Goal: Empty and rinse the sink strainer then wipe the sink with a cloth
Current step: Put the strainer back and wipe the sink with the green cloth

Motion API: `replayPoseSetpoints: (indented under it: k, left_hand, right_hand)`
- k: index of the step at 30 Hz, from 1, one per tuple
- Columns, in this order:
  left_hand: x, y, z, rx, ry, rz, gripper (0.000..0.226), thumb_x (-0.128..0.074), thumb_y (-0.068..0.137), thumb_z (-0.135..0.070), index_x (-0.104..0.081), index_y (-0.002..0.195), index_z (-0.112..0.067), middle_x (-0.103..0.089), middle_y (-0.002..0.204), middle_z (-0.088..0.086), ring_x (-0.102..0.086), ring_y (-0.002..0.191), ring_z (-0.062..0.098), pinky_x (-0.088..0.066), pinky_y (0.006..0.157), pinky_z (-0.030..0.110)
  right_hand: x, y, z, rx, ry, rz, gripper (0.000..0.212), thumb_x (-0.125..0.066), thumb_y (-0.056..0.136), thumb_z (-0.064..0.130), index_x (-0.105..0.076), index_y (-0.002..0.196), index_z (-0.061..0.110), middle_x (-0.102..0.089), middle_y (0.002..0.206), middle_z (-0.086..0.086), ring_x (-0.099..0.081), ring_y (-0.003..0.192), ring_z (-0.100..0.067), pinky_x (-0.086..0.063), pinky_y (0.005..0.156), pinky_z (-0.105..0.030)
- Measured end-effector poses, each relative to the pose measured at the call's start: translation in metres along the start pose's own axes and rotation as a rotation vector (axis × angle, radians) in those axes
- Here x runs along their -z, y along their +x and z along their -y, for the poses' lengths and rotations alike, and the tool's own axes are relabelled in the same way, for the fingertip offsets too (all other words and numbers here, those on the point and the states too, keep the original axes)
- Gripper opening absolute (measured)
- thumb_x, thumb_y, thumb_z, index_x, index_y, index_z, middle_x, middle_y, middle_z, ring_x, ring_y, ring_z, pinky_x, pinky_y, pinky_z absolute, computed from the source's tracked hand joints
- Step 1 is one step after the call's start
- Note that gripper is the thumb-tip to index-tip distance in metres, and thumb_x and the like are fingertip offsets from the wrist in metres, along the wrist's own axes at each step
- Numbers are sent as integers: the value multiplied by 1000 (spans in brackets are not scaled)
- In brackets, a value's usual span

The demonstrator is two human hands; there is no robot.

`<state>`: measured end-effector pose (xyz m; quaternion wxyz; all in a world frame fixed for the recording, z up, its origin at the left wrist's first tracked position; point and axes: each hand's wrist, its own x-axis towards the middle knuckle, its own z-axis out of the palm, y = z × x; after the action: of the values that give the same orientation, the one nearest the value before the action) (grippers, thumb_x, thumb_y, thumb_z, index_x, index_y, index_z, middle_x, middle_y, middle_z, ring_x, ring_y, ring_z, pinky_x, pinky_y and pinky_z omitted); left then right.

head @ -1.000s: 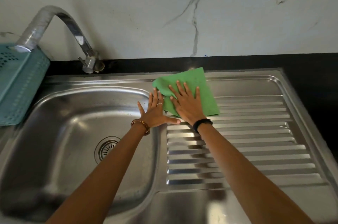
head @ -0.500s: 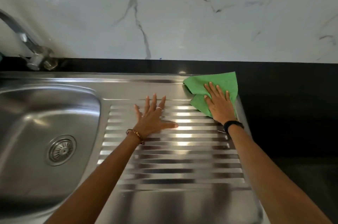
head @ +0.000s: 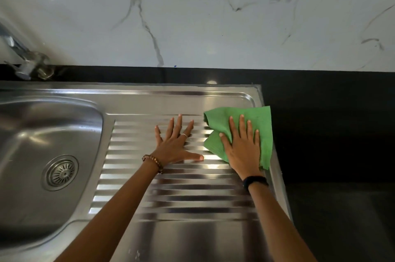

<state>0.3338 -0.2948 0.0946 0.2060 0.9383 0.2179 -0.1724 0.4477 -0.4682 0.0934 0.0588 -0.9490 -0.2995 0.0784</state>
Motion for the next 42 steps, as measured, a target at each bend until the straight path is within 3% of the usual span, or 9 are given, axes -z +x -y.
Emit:
replayPoseSetpoints:
  k: [7,14,19,22,27,31,38,40,42]
  left_hand:
    - [1,2,1,-5,-2,15,110,-54,64,-77,20,139,-43,34,150,-1,29,139,24,23,104,59]
    - [-1,0,3,-15,-41,-39,109,-54,64,-76,13,142,-41,26,153,-2,22,142,23,20,106,57]
    - [-2,-18,34,-26,-65,-149,117,-19,50,-94,8,145,-31,25,143,-13,19,141,15,14,112,51]
    - [-5,-48,60,17,-115,-237,118,-12,49,-96,4,146,-30,23,143,-15,21,135,8,14,112,48]
    - [-10,-94,90,225,-261,-399,94,-49,76,-66,-1,147,-26,13,154,-2,11,144,20,7,115,51]
    - [-16,-112,107,399,-370,-412,102,-54,73,-65,2,147,-23,10,157,11,9,144,27,2,114,53]
    - [-13,-119,120,344,-583,-423,122,-72,64,-56,6,147,-13,-4,158,10,-9,145,26,-19,117,46]
    - [-11,-121,122,294,-659,-427,126,-78,64,-45,13,145,-12,-3,158,10,-11,145,26,-19,117,47]
    - [-10,-122,123,262,-677,-431,129,-80,65,-36,19,143,-10,5,157,11,-2,145,24,-9,119,47]
  right_hand:
    - [10,76,5,1,5,-23,64,-20,97,52,-4,150,20,0,158,-17,-3,146,-34,0,119,-44]
    - [0,29,-6,54,12,-46,56,-20,100,40,-5,149,18,-4,158,-17,-5,146,-33,-2,119,-44]
    - [-6,-3,-9,30,-9,-70,58,-15,98,42,-8,149,18,-8,158,-15,-8,146,-32,-1,118,-41]
    - [-3,12,-5,9,-8,-75,57,-21,99,40,-11,149,15,-10,158,-14,-9,146,-30,-4,119,-42]
    - [1,27,16,-103,-6,-86,58,-22,99,38,-10,149,8,-8,158,-15,-9,145,-32,-5,119,-46]
    - [-10,15,80,-7,50,-54,61,-22,98,40,-10,148,6,-6,158,-14,-6,146,-31,-1,119,-47]
    - [-35,17,220,206,35,14,63,-20,98,42,-6,148,6,0,158,-13,0,146,-30,5,117,-46]
    - [-37,22,243,266,34,30,63,-20,98,41,-5,148,7,0,158,-13,0,146,-29,5,117,-47]
    - [-39,25,263,339,31,48,62,-21,98,40,-5,149,8,0,159,-13,-1,146,-30,4,118,-48]
